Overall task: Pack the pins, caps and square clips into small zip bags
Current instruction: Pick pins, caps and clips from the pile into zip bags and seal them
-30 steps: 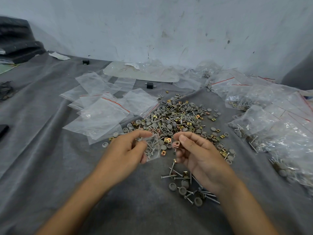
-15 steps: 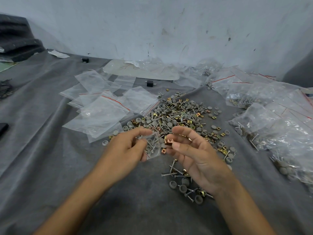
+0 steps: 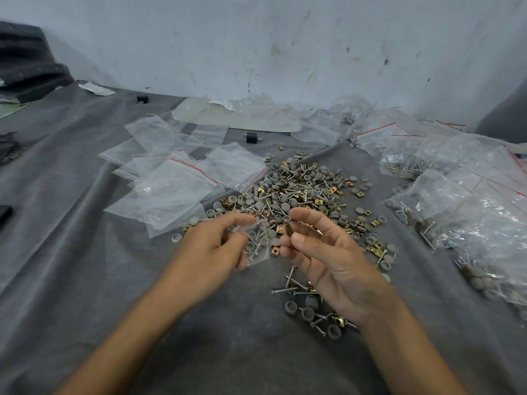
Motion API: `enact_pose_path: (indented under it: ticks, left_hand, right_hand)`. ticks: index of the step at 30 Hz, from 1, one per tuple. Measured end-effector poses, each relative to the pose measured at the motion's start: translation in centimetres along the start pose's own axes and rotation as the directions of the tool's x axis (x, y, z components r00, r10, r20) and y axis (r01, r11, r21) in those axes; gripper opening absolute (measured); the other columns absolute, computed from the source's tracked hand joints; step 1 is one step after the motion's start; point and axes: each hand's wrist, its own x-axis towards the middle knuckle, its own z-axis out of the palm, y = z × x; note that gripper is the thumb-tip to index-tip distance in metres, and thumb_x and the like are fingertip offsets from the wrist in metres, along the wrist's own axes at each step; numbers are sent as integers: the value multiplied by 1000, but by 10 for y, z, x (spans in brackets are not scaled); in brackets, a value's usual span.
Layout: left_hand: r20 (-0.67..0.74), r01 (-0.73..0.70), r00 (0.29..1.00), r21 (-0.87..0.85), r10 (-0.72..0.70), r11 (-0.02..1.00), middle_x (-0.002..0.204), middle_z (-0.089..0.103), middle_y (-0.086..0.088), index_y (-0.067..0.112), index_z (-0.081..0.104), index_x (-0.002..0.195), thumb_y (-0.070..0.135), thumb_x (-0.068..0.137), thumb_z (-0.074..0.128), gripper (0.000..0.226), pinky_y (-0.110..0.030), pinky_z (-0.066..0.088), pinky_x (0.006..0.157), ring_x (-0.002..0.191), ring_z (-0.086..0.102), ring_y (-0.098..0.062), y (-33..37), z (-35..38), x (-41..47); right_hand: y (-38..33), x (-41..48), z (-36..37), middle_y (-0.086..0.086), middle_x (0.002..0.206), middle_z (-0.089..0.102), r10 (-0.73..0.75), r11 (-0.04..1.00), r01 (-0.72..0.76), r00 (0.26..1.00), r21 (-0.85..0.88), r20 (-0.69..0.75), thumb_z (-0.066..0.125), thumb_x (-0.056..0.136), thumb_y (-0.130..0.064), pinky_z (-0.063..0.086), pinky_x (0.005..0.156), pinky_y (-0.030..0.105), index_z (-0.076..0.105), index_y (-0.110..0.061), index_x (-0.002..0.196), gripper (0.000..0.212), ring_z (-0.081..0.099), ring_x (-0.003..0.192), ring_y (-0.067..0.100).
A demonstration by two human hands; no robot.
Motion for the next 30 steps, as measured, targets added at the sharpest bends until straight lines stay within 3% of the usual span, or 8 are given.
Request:
enact_pose_path:
  ticks: [14,22,27,30]
  left_hand:
    - [-3,7,1000,5,-7,1000,62,71,4,56,61,115,56,80,43,39,-30,43,58,49,54,-4,3,0,0]
    - [-10,20,1000,24,-19,1000,62,71,4,49,65,114,42,89,47,32,-30,42,57,49,54,-4,6,-2,-3]
    - [-3,20,1000,38,-20,999,63,71,5,47,66,112,42,89,46,31,-29,42,57,50,56,-3,7,0,-3]
    - [1,17,1000,35,-17,999,62,71,5,47,66,111,41,89,46,30,-29,42,56,50,55,-2,7,1,-3]
  right_hand:
    - [8,3,1,20,101,69,58,998,-59,998,-28,-21,70,79,3,60,72,30,77,-12,98,25,70,83,21]
    - [11,4,-3,16,102,70,46,998,-45,999,-35,14,76,75,0,59,73,29,77,-12,100,27,70,84,20]
    - [18,7,-3,10,87,72,8,970,-37,993,-240,-121,77,77,-12,58,70,28,77,-18,90,14,69,79,19]
    - [24,8,-4,11,89,75,-35,934,-41,978,-355,-205,76,83,-14,57,65,26,74,-16,91,8,69,75,17]
